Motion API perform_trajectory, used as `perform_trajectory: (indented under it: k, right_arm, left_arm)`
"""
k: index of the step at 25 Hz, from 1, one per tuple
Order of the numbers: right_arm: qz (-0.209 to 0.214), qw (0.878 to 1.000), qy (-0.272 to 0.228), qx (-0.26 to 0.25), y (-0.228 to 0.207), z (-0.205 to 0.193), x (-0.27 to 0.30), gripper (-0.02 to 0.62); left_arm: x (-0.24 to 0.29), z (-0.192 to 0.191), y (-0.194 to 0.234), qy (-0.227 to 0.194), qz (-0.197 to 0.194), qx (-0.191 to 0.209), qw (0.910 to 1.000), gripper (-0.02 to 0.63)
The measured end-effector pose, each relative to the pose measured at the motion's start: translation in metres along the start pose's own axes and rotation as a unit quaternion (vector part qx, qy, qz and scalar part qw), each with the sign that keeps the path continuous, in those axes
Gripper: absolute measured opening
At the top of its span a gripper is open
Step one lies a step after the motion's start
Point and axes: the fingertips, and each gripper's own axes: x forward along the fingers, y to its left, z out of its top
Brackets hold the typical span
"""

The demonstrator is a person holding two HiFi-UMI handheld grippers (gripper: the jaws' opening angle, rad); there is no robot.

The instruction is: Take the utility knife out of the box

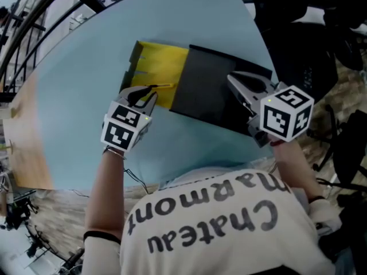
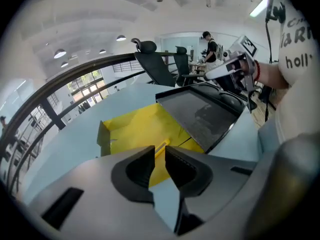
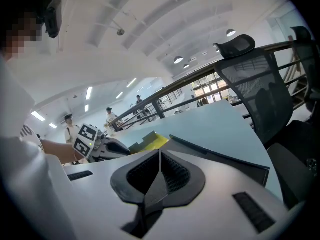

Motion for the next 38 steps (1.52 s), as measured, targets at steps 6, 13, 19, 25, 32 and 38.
perform_trajectory:
  k: [6, 13, 19, 25, 32, 38]
  right_arm:
    - [-0.002, 1.0, 0.001, -0.009, 0.0, 0.0, 0.002, 0.038]
    - [-0.005, 1.0, 0.006, -0.005, -0.009, 0.001, 0.002, 0.038]
    - [0.002, 1.0, 0.005, -0.006, -0.011, 0.002, 0.002, 0.038]
    - [0.012, 1.0, 0.01, -0.006, -0.008, 0.001, 0.004, 0.038]
    - [0.013, 1.0, 0.011, -0.006, -0.007, 0.001, 0.004, 0.038]
    - [0.011, 1.0, 0.009, -0.007, -0.009, -0.001, 0.003, 0.038]
  left_arm:
    - [0.009, -0.002, 0.004, 0.065, -0.018, 0.103, 0.9923, 0.071]
    - [0.033, -0.014, 0.007, 0.13, -0.056, 0.174, 0.9745, 0.115]
    - [0.046, -0.03, 0.012, 0.191, -0.076, 0.207, 0.9565, 0.137]
    - [0.056, -0.04, 0.013, 0.215, -0.079, 0.206, 0.9515, 0.124]
    - [0.056, -0.041, 0.011, 0.231, -0.101, 0.193, 0.9481, 0.115]
    - [0.057, -0.042, 0.006, 0.222, -0.113, 0.179, 0.9519, 0.067]
